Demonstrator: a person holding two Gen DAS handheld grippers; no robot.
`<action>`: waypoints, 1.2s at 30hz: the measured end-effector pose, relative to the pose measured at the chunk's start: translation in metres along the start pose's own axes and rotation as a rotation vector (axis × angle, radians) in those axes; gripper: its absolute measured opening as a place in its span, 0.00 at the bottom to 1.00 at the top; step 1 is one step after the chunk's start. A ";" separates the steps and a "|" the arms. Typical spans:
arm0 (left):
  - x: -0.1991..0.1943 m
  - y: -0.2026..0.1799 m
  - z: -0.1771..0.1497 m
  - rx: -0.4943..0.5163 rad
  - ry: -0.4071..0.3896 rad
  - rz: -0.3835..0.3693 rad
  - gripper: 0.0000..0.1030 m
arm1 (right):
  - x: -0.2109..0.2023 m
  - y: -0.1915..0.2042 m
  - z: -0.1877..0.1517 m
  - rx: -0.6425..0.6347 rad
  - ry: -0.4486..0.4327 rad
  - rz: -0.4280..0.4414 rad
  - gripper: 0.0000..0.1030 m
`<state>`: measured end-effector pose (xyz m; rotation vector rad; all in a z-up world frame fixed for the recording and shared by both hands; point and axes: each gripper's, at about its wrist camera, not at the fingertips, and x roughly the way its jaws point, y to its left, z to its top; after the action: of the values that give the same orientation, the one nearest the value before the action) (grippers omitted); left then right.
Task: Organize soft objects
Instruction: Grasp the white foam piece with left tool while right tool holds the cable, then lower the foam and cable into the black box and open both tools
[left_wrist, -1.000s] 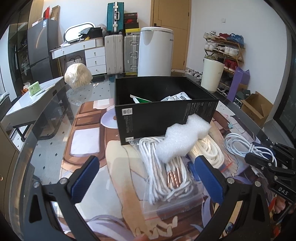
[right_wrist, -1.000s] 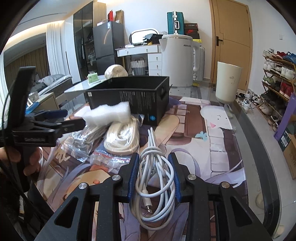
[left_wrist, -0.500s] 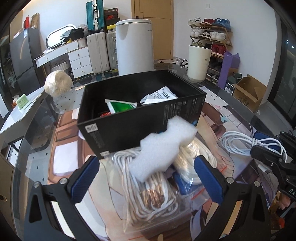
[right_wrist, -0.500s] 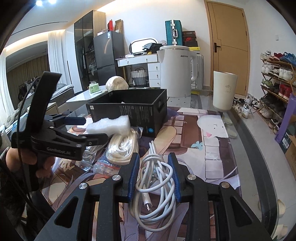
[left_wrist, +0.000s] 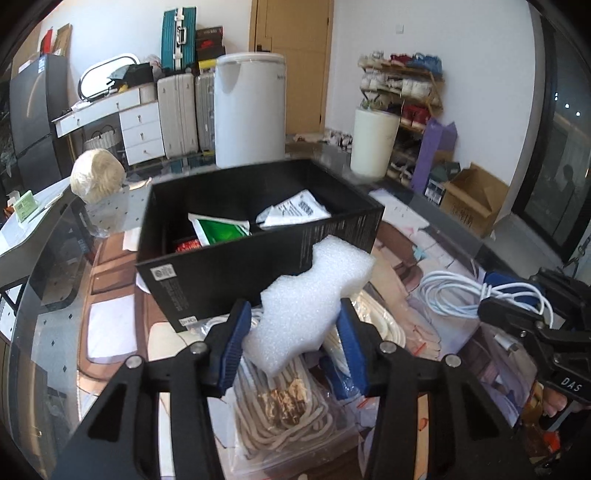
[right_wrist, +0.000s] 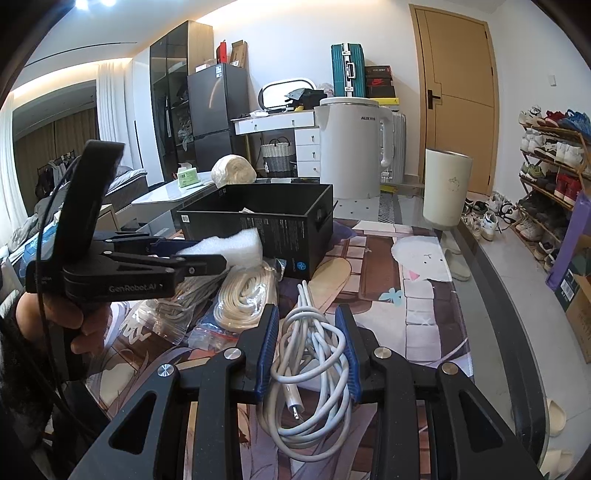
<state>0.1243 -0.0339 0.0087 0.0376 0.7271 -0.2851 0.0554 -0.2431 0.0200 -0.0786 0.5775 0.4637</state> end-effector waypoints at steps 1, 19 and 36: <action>-0.003 0.000 0.000 -0.003 -0.013 -0.002 0.45 | -0.001 0.001 0.001 -0.003 -0.003 -0.001 0.31; -0.057 0.033 0.004 -0.107 -0.153 0.014 0.45 | -0.010 0.022 0.041 -0.054 -0.102 0.026 0.31; -0.043 0.056 0.034 -0.135 -0.175 0.049 0.45 | 0.035 0.027 0.090 -0.093 -0.104 0.107 0.31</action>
<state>0.1312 0.0261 0.0589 -0.0964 0.5690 -0.1890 0.1151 -0.1866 0.0780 -0.1122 0.4597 0.5955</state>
